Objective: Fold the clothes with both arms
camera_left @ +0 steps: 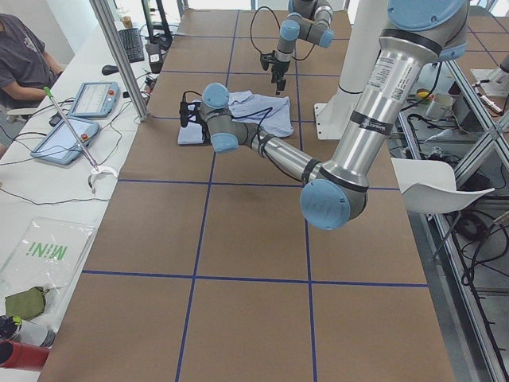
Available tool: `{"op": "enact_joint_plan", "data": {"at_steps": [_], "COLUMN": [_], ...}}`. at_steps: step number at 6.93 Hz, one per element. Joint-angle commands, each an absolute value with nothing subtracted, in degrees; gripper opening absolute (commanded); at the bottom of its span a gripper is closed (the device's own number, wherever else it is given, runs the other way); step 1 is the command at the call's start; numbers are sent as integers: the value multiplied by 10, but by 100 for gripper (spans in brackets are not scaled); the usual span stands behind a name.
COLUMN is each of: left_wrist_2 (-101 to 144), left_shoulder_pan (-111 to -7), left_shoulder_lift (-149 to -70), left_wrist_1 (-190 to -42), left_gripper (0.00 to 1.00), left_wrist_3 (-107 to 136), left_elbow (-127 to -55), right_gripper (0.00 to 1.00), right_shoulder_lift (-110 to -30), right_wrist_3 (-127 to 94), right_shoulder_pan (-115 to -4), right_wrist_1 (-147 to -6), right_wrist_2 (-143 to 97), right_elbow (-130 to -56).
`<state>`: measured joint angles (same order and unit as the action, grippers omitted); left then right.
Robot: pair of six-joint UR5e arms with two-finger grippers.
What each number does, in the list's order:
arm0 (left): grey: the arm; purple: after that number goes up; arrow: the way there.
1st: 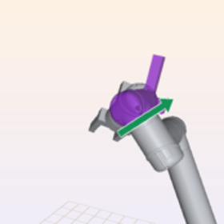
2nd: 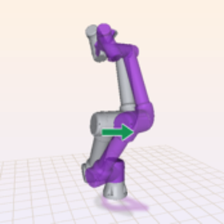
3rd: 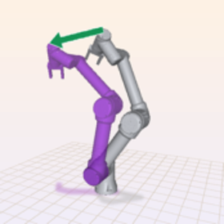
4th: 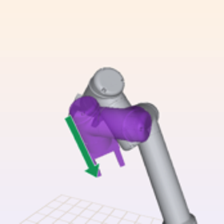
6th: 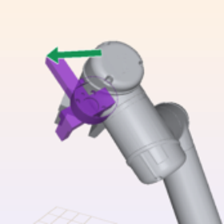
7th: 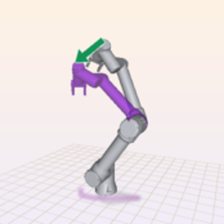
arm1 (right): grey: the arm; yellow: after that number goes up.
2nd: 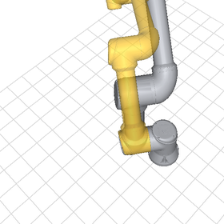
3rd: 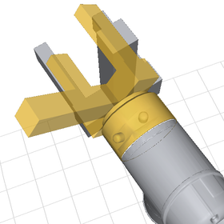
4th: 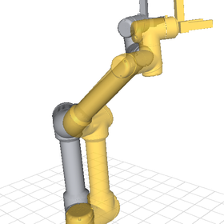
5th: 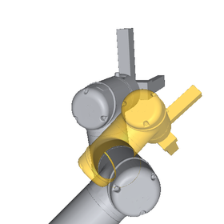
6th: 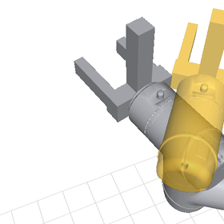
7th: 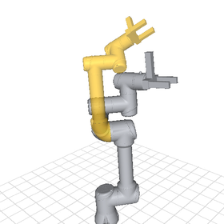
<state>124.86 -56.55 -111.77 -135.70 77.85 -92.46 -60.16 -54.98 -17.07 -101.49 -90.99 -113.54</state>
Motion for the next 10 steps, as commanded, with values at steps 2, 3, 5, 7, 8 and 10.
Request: {"op": "enact_joint_plan", "data": {"at_steps": [2, 3, 5, 7, 8, 10], "left_wrist_2": [1252, 1252, 1252, 1251, 1251, 1251], "left_shoulder_pan": [-576, -576, -576, -575, -575, -575], "left_shoulder_lift": [-1031, -1013, -1005, -1005, -1005, -1005], "left_wrist_1": [-1361, -1361, -1360, -1359, -1359, -1359], "left_gripper": [87, 87, 87, 87, 87, 87], "left_wrist_3": [777, 778, 778, 779, 779, 780], "left_elbow": [-977, -990, -991, -988, -988, -988], "right_gripper": [51, 50, 48, 48, 47, 21], "right_shoulder_lift": [-595, -595, -569, -572, -572, -570], "right_wrist_3": [-414, -391, -390, -391, -391, -391], "right_shoulder_pan": [-113, -104, -91, -84, -77, -77], "right_wrist_1": [-1029, -1030, -1031, -1031, -1032, -1040], "right_wrist_2": [-845, -834, -813, -807, -803, -802], "right_elbow": [-1122, -1117, -1076, -1071, -1070, -1071]}}
